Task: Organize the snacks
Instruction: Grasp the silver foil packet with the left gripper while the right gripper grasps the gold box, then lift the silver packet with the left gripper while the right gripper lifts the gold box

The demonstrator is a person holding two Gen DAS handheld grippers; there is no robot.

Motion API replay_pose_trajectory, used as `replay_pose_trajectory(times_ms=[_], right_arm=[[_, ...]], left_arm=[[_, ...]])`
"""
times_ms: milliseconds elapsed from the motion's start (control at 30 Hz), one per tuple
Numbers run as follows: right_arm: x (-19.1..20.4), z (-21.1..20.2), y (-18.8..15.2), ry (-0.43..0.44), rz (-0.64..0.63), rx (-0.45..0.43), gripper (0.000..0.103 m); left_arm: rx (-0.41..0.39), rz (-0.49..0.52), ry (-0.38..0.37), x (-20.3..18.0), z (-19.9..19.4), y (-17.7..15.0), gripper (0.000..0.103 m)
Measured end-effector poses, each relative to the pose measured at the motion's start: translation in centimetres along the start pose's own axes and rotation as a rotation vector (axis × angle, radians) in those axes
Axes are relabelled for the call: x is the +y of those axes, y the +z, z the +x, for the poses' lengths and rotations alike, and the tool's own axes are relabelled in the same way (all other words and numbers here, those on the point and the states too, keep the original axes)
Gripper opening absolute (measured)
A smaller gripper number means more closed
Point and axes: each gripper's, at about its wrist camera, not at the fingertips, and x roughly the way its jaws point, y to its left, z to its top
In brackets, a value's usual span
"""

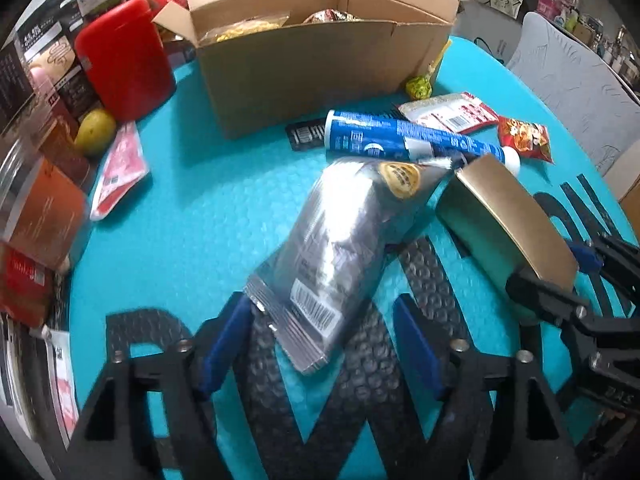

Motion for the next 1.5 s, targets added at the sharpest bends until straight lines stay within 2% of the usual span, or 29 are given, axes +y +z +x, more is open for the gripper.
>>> replay_pose_trajectory(times_ms=[233,300,467,633,833,1033,1200,1433,1500], right_arm=[[-0.5,0.8,0.7,-0.01,-0.002,0.012,0.056],[-0.4,0.9,0.9,-0.009,-0.004,0.01,0.056],[-0.2,1.2,1.2,-0.011,-0.008,0.013,0.056],[0.0,1.3,1.4,0.009,-0.008,0.018,0.056],[0.0,1.4,1.8,0.008,-0.013,0.018,0.056],[-0.2,1.4,2.1,-0.002,-0.009,0.014,0.056],[-0.2,1.4,2.2,-0.002,-0.016,0.018,0.056],[-0.2,2.0,2.3,-0.01,-0.022,0.022,0.056],[0.0,2.1,2.3,-0.022,-0.035,0.018,0.056]], left_arm=[[0.012,-0.01,-0.046,0.5,0.3,1.2,0.075],[-0.008,-0.007,-0.068,0.6,-0.4,1.1,0.075],[-0.067,0.035,-0.052,0.5,-2.4,0.7,0.075],[-0.114,0.091,-0.089,0.3,-3.8,0.9,0.075],[-0.066,0.078,-0.181,0.7,-2.3,2.9,0.075],[-0.02,0.086,-0.238,0.7,-0.2,4.1,0.075],[0.017,0.107,-0.24,0.3,1.4,4.7,0.075],[0.029,0.094,-0.276,0.1,2.3,4.4,0.075],[0.016,0.103,-0.264,-0.1,2.3,4.1,0.075]])
